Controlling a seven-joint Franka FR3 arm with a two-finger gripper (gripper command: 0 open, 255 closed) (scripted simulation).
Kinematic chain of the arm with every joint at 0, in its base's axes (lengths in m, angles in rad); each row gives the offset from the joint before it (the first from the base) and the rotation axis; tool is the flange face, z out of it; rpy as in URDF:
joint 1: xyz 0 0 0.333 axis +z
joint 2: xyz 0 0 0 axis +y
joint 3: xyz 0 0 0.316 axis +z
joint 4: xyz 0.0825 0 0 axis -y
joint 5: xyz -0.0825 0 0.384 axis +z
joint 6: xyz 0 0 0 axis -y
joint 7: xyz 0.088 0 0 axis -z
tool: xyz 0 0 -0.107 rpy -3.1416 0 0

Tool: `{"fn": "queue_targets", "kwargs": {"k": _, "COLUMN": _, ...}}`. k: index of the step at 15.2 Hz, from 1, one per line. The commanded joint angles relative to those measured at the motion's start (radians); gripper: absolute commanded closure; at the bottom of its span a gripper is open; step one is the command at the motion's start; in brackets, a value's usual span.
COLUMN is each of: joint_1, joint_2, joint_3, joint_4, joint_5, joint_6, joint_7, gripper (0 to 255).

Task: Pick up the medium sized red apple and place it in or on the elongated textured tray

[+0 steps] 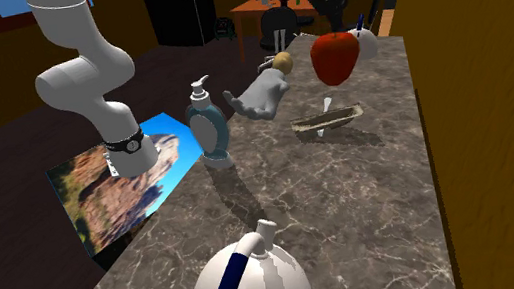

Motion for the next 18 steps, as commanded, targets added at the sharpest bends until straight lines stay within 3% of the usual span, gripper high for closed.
{"fn": "queue_targets", "kwargs": {"k": 1, "joint_1": -0.005, "joint_2": -0.003, "joint_3": -0.002, "joint_4": -0.028, "joint_5": -0.002, "joint_6": 0.025, "joint_7": 0.009, "gripper": 255}}
{"fn": "queue_targets", "kwargs": {"k": 18, "joint_1": -0.005, "joint_2": 0.043, "joint_3": -0.028, "joint_4": -0.201, "joint_5": -0.085, "joint_6": 0.208, "joint_7": 0.122, "gripper": 255}}
